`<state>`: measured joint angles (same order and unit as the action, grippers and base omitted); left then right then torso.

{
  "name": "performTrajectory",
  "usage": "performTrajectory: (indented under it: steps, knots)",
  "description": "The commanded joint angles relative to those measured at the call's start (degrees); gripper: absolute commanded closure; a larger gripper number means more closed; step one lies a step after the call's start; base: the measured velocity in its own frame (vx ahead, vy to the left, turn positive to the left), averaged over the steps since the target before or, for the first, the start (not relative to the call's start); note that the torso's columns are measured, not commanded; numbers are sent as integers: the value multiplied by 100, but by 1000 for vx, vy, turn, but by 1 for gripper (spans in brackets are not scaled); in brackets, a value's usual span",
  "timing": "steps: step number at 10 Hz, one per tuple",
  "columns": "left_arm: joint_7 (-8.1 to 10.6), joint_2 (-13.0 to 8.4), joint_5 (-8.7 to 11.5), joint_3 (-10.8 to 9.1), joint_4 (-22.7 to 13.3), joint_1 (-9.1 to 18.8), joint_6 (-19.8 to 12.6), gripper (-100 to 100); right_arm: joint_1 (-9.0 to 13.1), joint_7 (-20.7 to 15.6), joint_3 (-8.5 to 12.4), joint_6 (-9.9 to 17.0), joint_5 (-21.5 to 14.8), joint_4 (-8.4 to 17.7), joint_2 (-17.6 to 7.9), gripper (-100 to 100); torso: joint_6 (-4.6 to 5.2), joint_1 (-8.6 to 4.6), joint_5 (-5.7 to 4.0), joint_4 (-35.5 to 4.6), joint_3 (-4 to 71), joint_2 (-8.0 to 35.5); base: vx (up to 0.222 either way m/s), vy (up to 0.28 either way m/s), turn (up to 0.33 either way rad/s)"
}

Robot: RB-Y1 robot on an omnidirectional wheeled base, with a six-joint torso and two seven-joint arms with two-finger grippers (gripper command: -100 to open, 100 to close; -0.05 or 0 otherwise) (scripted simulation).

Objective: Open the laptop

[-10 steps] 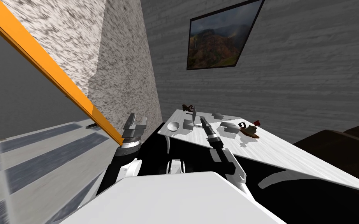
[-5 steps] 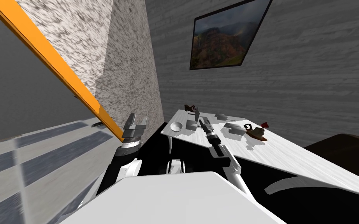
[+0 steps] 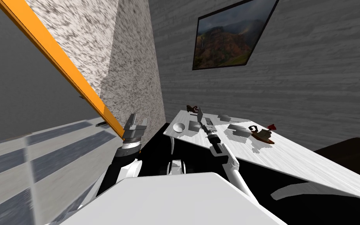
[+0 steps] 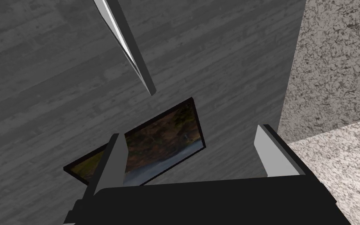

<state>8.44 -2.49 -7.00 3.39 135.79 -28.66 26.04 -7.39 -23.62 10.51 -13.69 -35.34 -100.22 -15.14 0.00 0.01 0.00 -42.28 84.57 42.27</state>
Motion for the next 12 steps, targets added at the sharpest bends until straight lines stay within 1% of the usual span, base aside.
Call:
performTrajectory:
  steps: [1, 2, 3, 5, 6, 7, 8, 9, 10, 11, 12]
  knots:
    - [0, 0, 0, 0, 0, 0, 0, 0, 249, -327, 82, 220, -315, 416, -65, -100, 1, -2, 0, 0, 0, 1, 8, 48, 51]
    - [0, 0, 0, 0, 0, 0, 0, 0, 399, -502, 134, 363, -501, 633, -111, -100, -1, 1, 0, 0, -1, 1, 10, 69, 80]
    - [0, 0, 0, 0, 0, 0, 0, 0, 399, -529, 134, 363, -521, 668, -111, -100, 0, 7, 2, 0, -1, 2, 14, 56, 22]
    - [0, 0, 0, 0, 0, 0, 0, 0, 692, -897, 233, 643, -901, 1065, -209, -100, -1, -2, 0, 0, 2, -3, 29, 62, 58]
    - [0, 0, 0, 0, 0, 0, 0, 0, 692, -920, 233, 643, -921, 1165, -209, -100, -1, 0, 1, 1, 3, -5, 22, 48, 23]
    - [0, 0, 0, 0, 0, 0, 0, 0, 834, -1108, 281, 779, -1113, 1319, -261, -100, 2, -5, -1, 0, -1, 2, 5, 53, 40]
    - [0, 0, 0, 0, 0, 0, 0, 0, 834, -1108, 281, 779, -1113, 1407, -261, -100, 0, -3, -1, -2, -5, 8, 4, 38, 23]
    - [0, 0, 0, 0, 0, 0, 0, 0, 971, -1290, 327, 910, -1299, 1570, -317, -100, 1, -6, -1, -2, -5, 8, 13, 36, 37]
    - [0, 0, 0, 0, 0, 0, 0, 0, 971, -1290, 327, 910, -1299, 1643, -317, -100, -1, -4, -1, -1, -1, 1, 10, 31, 26]
    - [0, 0, 0, 0, 0, 0, 0, 0, 1104, -1465, 372, 1037, -1478, 1833, -377, -100, 1, -4, -1, 0, 0, 1, 7, 46, 47]
    - [0, 0, 0, 0, 0, 0, 0, 0, 1104, -1465, 372, 1037, -1478, 1871, -377, -100, 0, 3, 1, 0, 0, 1, 10, 36, 17]
